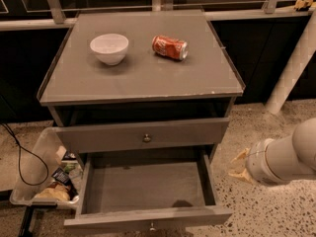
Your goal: Close middle drawer
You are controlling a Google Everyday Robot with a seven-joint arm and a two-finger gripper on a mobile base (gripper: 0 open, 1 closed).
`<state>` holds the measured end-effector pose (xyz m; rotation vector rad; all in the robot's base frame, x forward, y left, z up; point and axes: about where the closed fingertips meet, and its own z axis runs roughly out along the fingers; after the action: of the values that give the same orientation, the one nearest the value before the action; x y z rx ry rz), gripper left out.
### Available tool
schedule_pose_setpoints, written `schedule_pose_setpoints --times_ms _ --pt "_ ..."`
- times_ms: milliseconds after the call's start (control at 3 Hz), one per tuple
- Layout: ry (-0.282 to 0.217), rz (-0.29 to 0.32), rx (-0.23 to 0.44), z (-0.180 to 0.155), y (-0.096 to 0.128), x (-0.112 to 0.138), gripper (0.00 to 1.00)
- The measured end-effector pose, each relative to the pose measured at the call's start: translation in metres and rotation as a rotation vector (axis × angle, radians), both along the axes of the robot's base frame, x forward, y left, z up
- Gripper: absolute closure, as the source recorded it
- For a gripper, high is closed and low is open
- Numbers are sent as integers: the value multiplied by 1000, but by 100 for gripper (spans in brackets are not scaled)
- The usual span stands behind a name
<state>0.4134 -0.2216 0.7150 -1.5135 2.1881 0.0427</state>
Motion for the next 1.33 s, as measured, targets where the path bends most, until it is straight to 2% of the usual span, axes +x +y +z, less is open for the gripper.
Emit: schedule_pose_setpoints --times_ms 333,667,1000,1333 --pt "-1 0 0 1 0 0 100" --pt "23 -9 41 -26 4 -2 100" --pt "70 10 168 -62 18 -13 100" --pt "127 82 272 -98 42 -27 100"
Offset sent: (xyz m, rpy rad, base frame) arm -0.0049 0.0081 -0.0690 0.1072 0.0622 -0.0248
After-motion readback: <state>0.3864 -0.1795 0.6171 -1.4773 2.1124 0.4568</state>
